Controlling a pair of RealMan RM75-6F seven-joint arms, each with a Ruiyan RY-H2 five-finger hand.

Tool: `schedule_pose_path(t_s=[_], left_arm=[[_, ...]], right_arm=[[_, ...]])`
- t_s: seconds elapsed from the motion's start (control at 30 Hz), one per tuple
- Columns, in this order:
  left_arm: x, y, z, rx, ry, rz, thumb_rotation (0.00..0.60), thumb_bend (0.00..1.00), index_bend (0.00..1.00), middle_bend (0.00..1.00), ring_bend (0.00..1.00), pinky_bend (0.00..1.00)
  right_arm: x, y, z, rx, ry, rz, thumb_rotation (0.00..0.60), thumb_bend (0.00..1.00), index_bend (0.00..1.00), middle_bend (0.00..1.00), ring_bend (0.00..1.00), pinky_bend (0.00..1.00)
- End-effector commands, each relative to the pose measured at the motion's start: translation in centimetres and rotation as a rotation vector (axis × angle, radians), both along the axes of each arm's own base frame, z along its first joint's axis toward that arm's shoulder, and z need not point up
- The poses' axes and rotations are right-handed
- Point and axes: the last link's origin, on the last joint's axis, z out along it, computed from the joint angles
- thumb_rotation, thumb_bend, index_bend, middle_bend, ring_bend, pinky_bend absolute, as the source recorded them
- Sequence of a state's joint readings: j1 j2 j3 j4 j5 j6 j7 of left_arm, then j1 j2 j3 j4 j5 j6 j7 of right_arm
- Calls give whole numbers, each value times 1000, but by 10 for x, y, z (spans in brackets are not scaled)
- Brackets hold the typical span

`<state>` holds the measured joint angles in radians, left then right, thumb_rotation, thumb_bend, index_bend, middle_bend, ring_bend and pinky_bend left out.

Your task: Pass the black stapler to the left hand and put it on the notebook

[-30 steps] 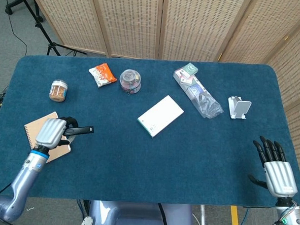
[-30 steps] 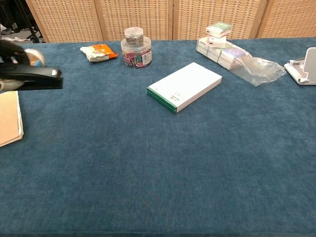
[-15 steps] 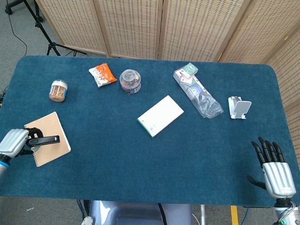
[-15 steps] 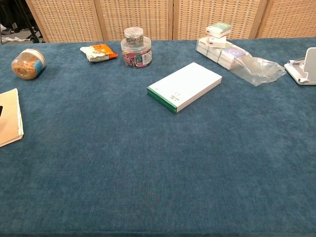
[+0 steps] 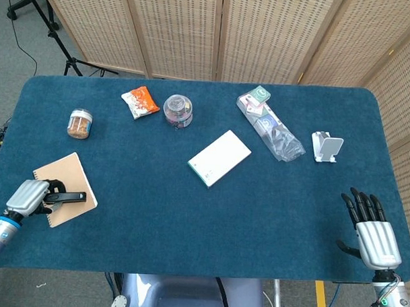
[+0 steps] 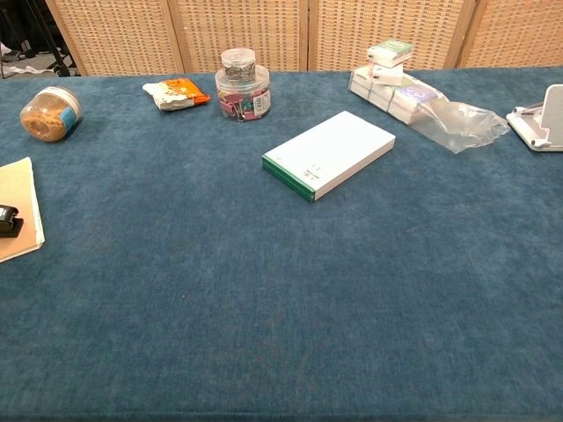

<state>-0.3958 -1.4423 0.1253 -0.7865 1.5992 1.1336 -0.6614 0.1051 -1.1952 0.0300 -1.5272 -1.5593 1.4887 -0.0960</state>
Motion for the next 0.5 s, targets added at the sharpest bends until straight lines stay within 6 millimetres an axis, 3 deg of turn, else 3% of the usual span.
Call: schedule_pose_path(t_s=[0.03,0.07,0.13,0.17,0.23,0.5], left_arm=[[-9,-2,0,-10,72,14,600,390,611,395,409,477],[-11,-3,0,-16,84,20,600,297,471,241,260,338],[-12,-3,1,-19,107,33,600,151,158,36,45,94],[-10,-3,3,-6,90,37,600,112,71,3,6,40],[-7,-3,7,13,68,32,600,55,0,0,0,0],[14,-19,44,135,-22,-45,600,28,0,0,0,0]], right_arm=[[0,0,0,1,-2,0,600,0,20,0,0,33],[0,0,0,1,-2,0,600,0,21,0,0,33],[0,0,0,2,-2,1,600,0,21,0,0,33],[0,0,0,2,-2,0,600,0,21,0,0,33],[0,0,0,1,-3,1,600,0,21,0,0,33],[2,1,2,1,-14,6,600,0,21,0,0,33]])
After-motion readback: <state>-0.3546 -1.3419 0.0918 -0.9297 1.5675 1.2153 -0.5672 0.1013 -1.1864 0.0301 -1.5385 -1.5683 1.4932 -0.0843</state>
